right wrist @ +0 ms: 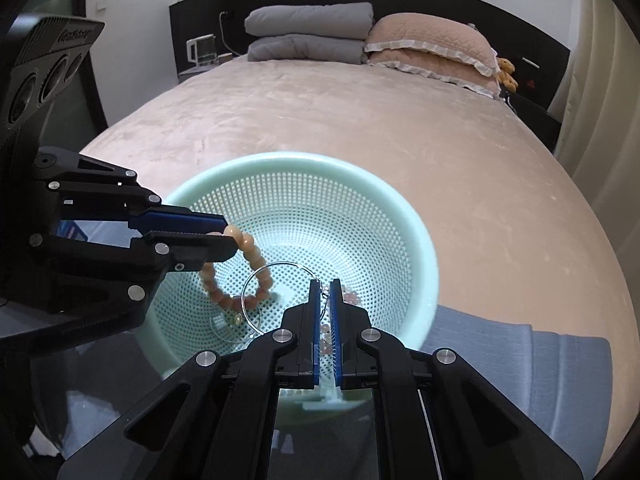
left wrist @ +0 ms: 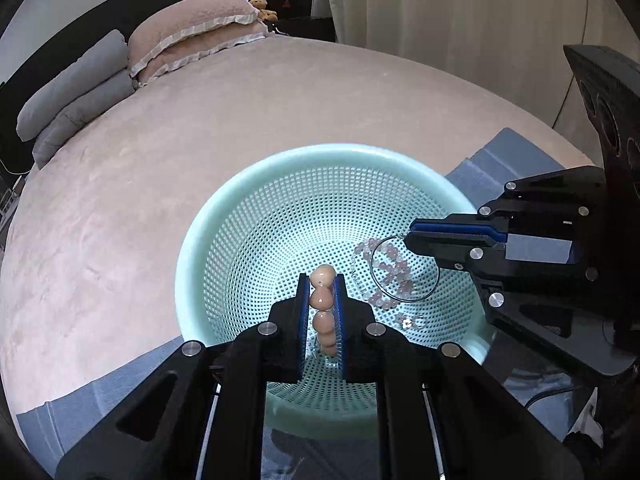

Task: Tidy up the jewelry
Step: 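Lower the peach bracelet and hoop into the green basket and release, then grasp the pearl earring with the right tool while the left tool reaches the charm earring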

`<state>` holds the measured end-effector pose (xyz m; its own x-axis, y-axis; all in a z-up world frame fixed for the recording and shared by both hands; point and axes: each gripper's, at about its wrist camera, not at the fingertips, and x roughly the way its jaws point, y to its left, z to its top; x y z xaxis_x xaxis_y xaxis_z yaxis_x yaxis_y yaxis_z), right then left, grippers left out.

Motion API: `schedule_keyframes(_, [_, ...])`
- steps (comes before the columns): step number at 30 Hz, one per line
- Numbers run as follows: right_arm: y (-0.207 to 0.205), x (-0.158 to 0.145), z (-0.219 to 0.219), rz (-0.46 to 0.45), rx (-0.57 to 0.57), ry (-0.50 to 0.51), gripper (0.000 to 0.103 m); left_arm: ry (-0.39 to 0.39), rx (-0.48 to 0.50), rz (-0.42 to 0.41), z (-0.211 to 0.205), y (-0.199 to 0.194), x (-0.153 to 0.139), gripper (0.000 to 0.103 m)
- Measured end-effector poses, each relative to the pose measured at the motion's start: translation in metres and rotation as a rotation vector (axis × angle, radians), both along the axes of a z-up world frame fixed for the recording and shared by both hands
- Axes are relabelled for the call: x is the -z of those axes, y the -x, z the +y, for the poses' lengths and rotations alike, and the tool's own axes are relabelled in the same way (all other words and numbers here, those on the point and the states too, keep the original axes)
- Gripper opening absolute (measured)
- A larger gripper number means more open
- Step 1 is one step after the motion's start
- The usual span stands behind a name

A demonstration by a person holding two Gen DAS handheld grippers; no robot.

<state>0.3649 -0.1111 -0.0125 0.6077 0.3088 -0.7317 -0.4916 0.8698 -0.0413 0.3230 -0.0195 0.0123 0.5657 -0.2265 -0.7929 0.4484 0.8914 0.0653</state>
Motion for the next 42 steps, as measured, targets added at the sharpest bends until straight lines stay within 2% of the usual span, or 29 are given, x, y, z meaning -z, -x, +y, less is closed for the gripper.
schedule_keyframes(2, [-0.005, 0.010, 0.005, 0.017, -0.009, -0.001, 0.005, -0.022, 0.007, -0.002, -0.002, -0.002, 0.009, 0.012])
schedule_keyframes(7, [-0.008, 0.019, 0.009, 0.022, -0.018, -0.009, 0.005, -0.019, 0.006, 0.011, -0.003, -0.008, 0.022, 0.012])
schedule_keyframes(12, [-0.005, 0.013, 0.001, 0.017, -0.012, -0.040, 0.007, -0.018, 0.004, 0.011, -0.003, -0.005, 0.021, 0.013])
schedule_keyframes(16, [0.001, 0.008, -0.008, -0.001, 0.014, -0.049, 0.007, -0.003, -0.034, -0.008, 0.008, -0.005, 0.013, 0.014])
schedule_keyframes(18, [0.003, 0.003, -0.014, -0.010, 0.024, -0.066, 0.007, 0.013, -0.045, -0.022, 0.014, -0.002, 0.007, 0.029])
schedule_keyframes(19, [0.005, 0.001, -0.017, -0.010, 0.025, -0.072, 0.007, 0.018, -0.053, -0.036, 0.017, 0.001, 0.004, 0.048])
schedule_keyframes(20, [0.006, -0.001, -0.020, -0.010, 0.027, -0.075, 0.007, 0.021, -0.062, -0.053, 0.018, 0.004, 0.000, 0.060])
schedule_keyframes(21, [0.010, -0.003, -0.022, -0.016, 0.032, -0.078, 0.008, 0.027, -0.063, -0.065, 0.020, 0.008, -0.004, 0.062])
schedule_keyframes(23, [0.014, -0.008, -0.026, -0.019, 0.042, -0.086, 0.018, 0.039, -0.057, -0.068, 0.023, 0.014, -0.010, 0.063])
schedule_keyframes(25, [0.023, -0.013, -0.029, -0.032, 0.043, -0.100, 0.039, 0.032, -0.059, -0.086, 0.024, 0.022, -0.015, 0.067])
schedule_keyframes(27, [0.033, -0.018, -0.031, -0.051, 0.035, -0.112, 0.050, 0.031, -0.059, -0.091, 0.026, 0.028, -0.019, 0.069])
schedule_keyframes(29, [0.044, -0.024, -0.034, -0.066, 0.024, -0.124, 0.059, 0.022, -0.056, -0.099, 0.027, 0.040, -0.023, 0.082])
schedule_keyframes(31, [0.055, -0.028, -0.036, -0.083, 0.017, -0.133, 0.072, 0.000, -0.067, -0.124, 0.026, 0.051, -0.026, 0.095])
schedule_keyframes(36, [0.085, -0.029, -0.040, -0.117, -0.017, -0.116, 0.083, -0.004, -0.061, -0.136, 0.028, 0.079, -0.027, 0.097])
schedule_keyframes(42, [0.121, -0.005, -0.033, -0.109, -0.108, -0.078, 0.084, -0.014, -0.022, -0.120, 0.025, 0.117, 0.000, 0.097])
